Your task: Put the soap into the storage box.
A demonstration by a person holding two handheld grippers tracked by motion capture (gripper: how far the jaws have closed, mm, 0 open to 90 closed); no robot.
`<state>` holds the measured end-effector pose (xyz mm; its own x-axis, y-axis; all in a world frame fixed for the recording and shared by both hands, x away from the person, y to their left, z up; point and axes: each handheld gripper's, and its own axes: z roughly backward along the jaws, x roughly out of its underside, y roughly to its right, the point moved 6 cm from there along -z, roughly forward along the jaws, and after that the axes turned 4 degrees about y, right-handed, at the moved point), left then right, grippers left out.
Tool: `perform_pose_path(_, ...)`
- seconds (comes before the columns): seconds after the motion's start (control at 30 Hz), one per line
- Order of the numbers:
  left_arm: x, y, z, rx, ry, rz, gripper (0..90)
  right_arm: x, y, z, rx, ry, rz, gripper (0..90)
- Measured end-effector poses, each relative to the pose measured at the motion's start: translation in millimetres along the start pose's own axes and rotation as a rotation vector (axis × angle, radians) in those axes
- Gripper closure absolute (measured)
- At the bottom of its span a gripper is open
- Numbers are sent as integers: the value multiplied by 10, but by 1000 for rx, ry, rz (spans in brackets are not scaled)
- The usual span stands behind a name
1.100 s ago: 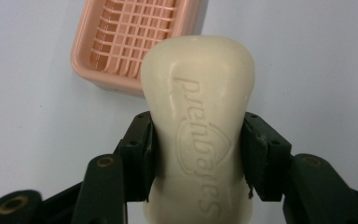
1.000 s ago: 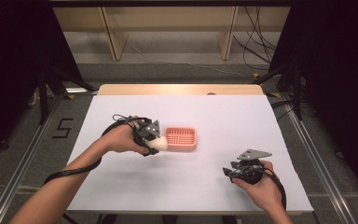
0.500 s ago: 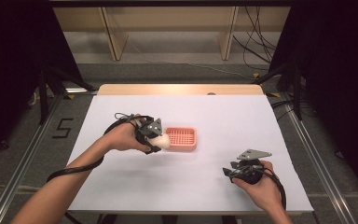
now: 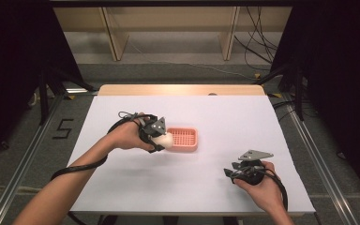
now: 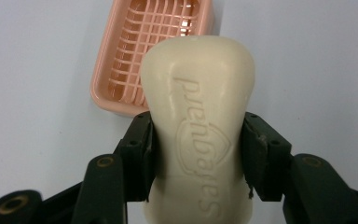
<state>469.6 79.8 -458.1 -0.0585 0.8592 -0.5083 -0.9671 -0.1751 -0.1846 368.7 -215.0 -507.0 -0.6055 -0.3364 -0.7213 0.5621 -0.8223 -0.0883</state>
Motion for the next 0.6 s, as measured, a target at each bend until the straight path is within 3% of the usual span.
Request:
perform_pose_path(0.03, -17, 4, -18, -4, 19, 13, 495, -1, 1, 1, 2, 1, 0, 564)
perform_pose_path(0.13, -25, 3, -23, -3, 22, 18, 495, -5, 0, 3, 2, 6, -3, 564)
perform_pose_path(0.17, -24, -12, -18, -1, 8, -1, 495, -4, 0, 3, 3, 6, -3, 565)
perform_pose_path(0.33, -54, -8, -40, 1, 28, 18, 495, -3, 2, 1, 1, 9, -3, 565)
perform_pose_path(0.37, -49, -30, -27, 4, 6, -10, 495, -3, 2, 1, 2, 8, -4, 564)
perform_pose_path(0.6, -67, -45, -43, 4, 7, -11, 495, 1, 0, -1, 1, 5, -1, 564)
